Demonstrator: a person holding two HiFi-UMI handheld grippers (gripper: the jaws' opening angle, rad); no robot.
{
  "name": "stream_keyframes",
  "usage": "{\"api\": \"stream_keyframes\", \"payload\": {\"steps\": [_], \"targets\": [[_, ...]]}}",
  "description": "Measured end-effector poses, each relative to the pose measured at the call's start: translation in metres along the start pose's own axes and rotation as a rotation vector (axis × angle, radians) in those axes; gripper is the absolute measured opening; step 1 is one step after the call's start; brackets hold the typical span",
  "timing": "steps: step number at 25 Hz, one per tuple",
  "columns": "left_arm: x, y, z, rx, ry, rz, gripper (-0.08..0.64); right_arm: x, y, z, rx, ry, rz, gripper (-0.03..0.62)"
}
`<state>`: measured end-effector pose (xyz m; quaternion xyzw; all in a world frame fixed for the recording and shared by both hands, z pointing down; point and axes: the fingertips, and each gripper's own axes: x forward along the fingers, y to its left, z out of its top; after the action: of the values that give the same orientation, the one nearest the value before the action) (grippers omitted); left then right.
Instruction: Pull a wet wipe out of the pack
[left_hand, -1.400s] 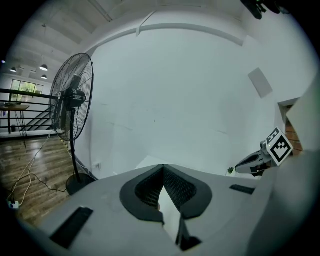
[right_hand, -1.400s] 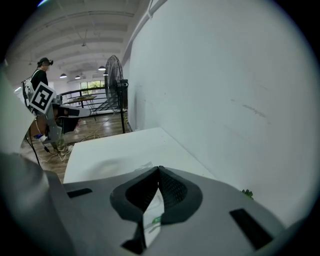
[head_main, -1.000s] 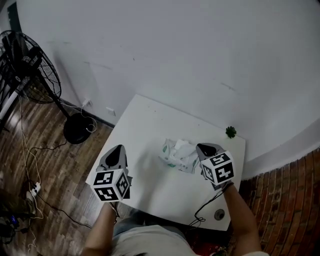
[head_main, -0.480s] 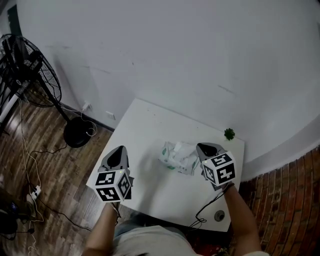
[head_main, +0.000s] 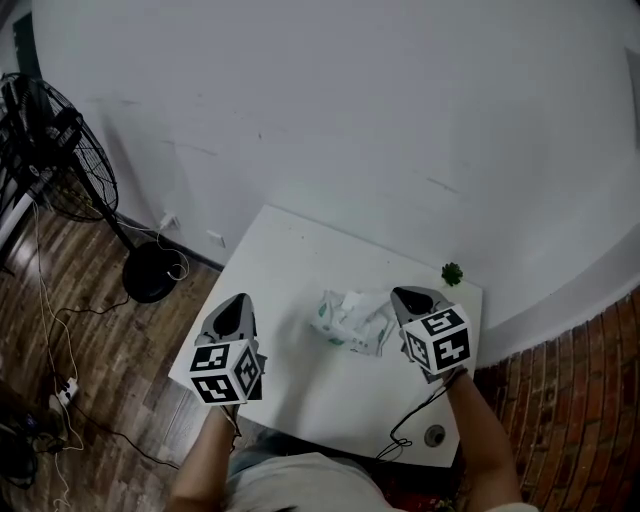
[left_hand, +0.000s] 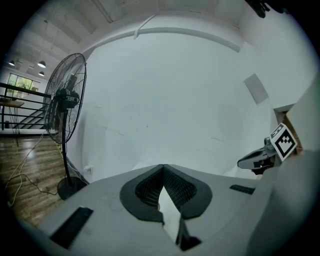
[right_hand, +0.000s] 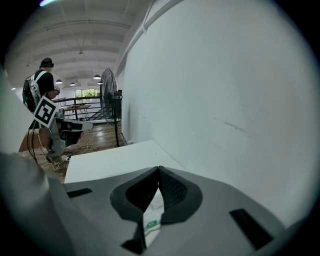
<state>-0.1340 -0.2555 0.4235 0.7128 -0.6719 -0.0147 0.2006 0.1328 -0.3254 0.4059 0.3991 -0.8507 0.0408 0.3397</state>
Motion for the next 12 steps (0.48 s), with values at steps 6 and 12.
{"api": "stream_keyframes", "payload": {"steps": [6,12], "targets": [[0.002,-0.003,0.004,0.007,-0.004,-0.004,0.0,-0.008,-0.007,0.009,0.009,-0.026,-0.009,0.003],[0.001,-0.009,0.006,0.019,-0.004,-0.011,0.0,-0.019,-0.012,0.015,0.028,-0.066,-0.02,0.003]]}}
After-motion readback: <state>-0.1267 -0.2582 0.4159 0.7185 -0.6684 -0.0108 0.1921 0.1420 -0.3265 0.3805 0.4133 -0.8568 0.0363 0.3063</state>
